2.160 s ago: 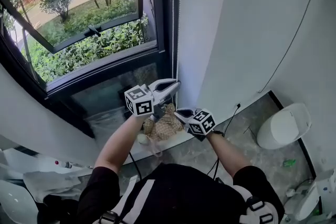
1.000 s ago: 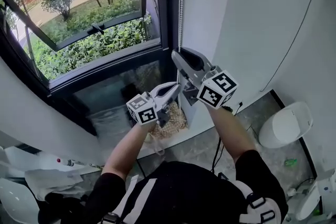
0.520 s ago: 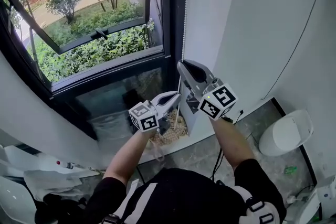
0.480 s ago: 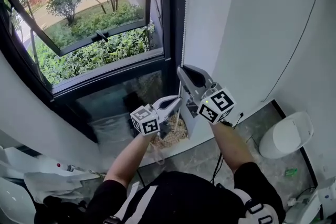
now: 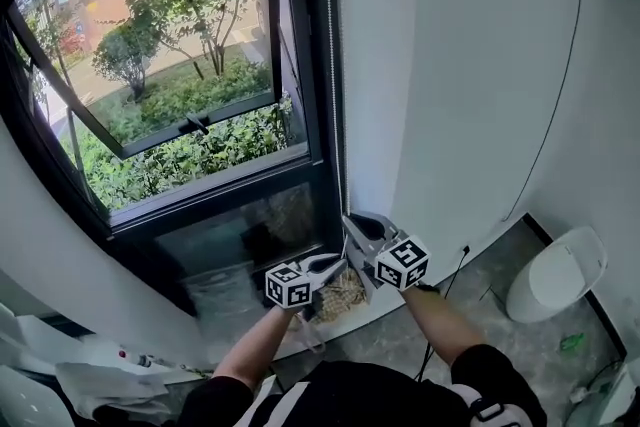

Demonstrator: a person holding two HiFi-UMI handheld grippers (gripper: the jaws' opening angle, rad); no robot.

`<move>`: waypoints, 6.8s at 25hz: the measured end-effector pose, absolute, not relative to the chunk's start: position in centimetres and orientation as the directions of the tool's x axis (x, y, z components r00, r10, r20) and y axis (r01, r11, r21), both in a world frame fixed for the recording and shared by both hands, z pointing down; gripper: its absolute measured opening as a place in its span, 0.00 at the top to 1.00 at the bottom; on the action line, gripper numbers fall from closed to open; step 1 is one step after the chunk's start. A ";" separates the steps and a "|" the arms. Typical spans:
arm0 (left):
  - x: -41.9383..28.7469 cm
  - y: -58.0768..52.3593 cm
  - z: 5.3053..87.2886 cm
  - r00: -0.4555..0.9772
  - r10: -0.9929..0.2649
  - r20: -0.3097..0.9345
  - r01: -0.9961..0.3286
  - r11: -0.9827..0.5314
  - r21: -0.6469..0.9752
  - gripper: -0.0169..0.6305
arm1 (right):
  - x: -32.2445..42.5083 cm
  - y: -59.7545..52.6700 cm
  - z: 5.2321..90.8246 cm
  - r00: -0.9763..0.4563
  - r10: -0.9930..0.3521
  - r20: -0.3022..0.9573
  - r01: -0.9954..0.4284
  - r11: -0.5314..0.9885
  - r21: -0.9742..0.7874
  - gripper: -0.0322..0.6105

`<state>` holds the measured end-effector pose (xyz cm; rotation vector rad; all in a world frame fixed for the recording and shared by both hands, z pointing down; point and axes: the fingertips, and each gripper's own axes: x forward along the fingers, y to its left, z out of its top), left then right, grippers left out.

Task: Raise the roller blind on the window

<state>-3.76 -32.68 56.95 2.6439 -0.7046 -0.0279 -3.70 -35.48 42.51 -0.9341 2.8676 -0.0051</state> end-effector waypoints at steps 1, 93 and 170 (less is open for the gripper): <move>-3.9 -32.6 57.0 0.874 -0.480 0.081 -0.471 -0.792 0.389 0.85 | -3.5 -35.5 42.9 -0.799 -0.590 -0.114 -0.589 0.807 -0.050 0.93; -6.2 -34.0 41.1 0.845 -0.476 -0.243 -0.424 -0.874 0.238 0.96 | -7.2 -34.9 27.0 -0.831 -0.470 -0.298 -0.497 0.868 0.016 0.92; -4.5 -33.2 41.3 0.866 -0.457 -0.201 -0.414 -0.882 0.224 0.96 | -4.2 -29.8 56.9 -0.787 -0.538 0.304 -0.573 0.819 -0.033 0.92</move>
